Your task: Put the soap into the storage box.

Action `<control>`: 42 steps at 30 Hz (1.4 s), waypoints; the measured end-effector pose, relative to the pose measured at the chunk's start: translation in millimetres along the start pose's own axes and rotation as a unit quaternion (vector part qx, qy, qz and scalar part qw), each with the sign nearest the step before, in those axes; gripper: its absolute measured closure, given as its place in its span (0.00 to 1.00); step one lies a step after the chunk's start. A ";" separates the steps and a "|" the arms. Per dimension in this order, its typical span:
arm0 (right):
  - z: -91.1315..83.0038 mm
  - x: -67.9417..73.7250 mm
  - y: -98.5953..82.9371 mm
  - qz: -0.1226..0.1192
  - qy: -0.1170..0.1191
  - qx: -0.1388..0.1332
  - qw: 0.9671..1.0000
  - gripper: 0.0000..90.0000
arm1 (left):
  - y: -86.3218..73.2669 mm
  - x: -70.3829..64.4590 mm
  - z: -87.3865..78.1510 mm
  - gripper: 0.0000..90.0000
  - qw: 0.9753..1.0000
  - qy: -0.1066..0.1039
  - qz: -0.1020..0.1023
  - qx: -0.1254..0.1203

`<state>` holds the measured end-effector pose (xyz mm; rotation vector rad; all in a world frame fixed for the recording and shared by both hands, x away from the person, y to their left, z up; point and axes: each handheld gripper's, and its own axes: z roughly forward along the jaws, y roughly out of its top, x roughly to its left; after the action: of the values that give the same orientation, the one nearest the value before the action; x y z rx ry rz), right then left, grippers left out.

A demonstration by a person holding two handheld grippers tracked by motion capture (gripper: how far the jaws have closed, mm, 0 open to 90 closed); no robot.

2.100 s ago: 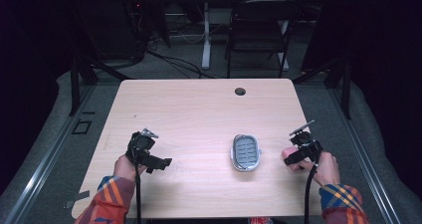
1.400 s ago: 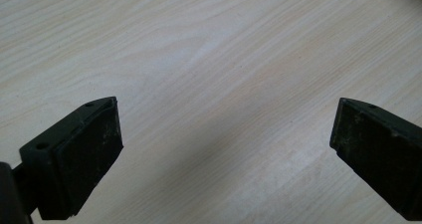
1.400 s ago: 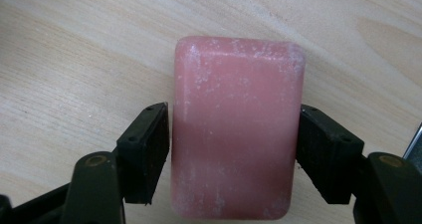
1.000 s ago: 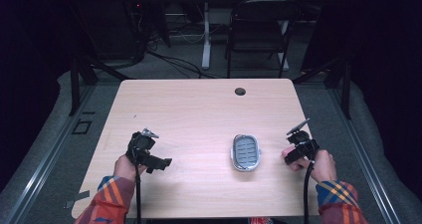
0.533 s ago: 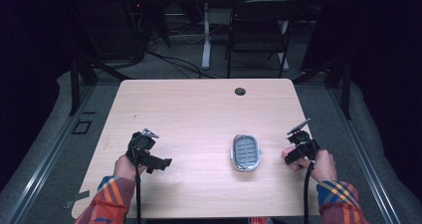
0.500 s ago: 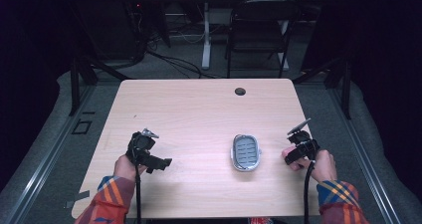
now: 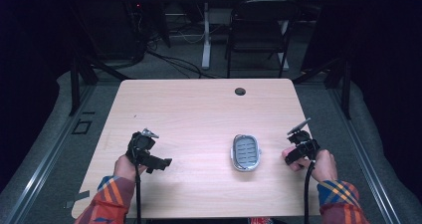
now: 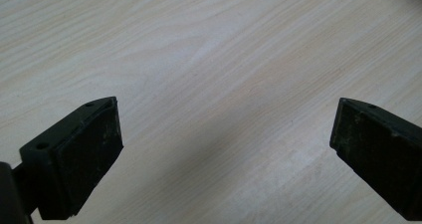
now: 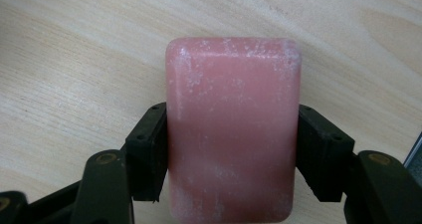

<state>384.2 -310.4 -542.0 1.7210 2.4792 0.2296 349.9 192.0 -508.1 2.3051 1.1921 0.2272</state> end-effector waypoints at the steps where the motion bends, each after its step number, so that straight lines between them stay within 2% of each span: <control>1: 0.0 0.0 0.0 0.000 0.000 0.000 1.000 0.42 | 0.0 0.0 0.0 0.00 1.000 0.000 0.000 0.000; 2: -2.2 -1.1 0.7 -0.008 0.001 0.007 1.000 0.42 | 0.0 0.1 0.0 0.00 1.000 0.000 0.000 0.000; 3: -0.4 0.1 -0.8 0.007 0.007 -0.014 1.000 0.42 | 0.0 0.0 0.0 0.00 1.000 0.000 0.000 0.000; 6: -5.6 -0.9 0.8 -0.004 0.002 0.002 1.000 0.42 | 0.0 0.0 0.0 0.00 1.000 0.000 0.000 0.000; 18: -12.2 -0.6 0.4 -0.003 0.008 -0.010 1.000 0.42 | 0.0 0.0 -0.1 0.00 1.000 0.000 0.001 0.000; 19: -12.2 1.1 -0.2 0.006 0.008 -0.018 1.000 0.42 | 0.0 0.0 -0.1 0.00 1.000 0.000 0.001 0.000; 23: -15.1 1.5 0.9 -0.004 0.010 -0.007 1.000 0.42 | 0.0 0.0 0.0 0.00 1.000 0.000 0.001 0.000; 35: -17.7 6.6 2.1 -0.013 0.013 -0.004 1.000 0.42 | 0.0 0.1 0.1 0.00 1.000 0.000 0.000 0.000; 37: -16.0 8.7 1.1 -0.002 0.016 -0.017 1.000 0.42 | 0.1 0.0 0.1 0.00 1.000 0.000 0.000 0.000; 42: -18.8 8.3 2.1 -0.013 0.018 -0.003 1.000 0.42 | 0.1 0.1 0.0 0.00 1.000 0.000 0.000 0.000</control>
<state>379.9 -303.1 -523.2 1.6961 2.5211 0.2676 350.0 192.1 -508.0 2.3047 1.1920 0.2265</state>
